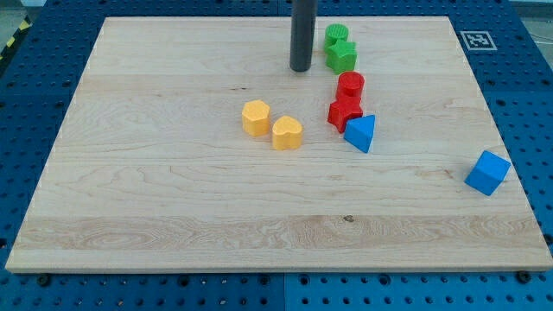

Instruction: Slightly push the green blocks towards bottom

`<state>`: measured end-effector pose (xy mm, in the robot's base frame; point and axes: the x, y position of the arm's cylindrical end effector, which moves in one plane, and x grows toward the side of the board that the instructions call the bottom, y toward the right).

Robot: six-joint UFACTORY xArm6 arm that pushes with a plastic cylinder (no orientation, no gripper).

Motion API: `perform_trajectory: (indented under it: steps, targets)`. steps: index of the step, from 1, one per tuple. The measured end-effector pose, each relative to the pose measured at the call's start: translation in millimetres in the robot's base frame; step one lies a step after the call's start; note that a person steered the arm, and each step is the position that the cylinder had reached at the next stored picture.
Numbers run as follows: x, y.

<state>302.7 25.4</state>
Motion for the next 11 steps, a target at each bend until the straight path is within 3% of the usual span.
perform_trajectory:
  steps: [2, 7, 9, 11]
  targets:
    - [-54, 24]
    - [-54, 50]
    - [-101, 45]
    - [-104, 64]
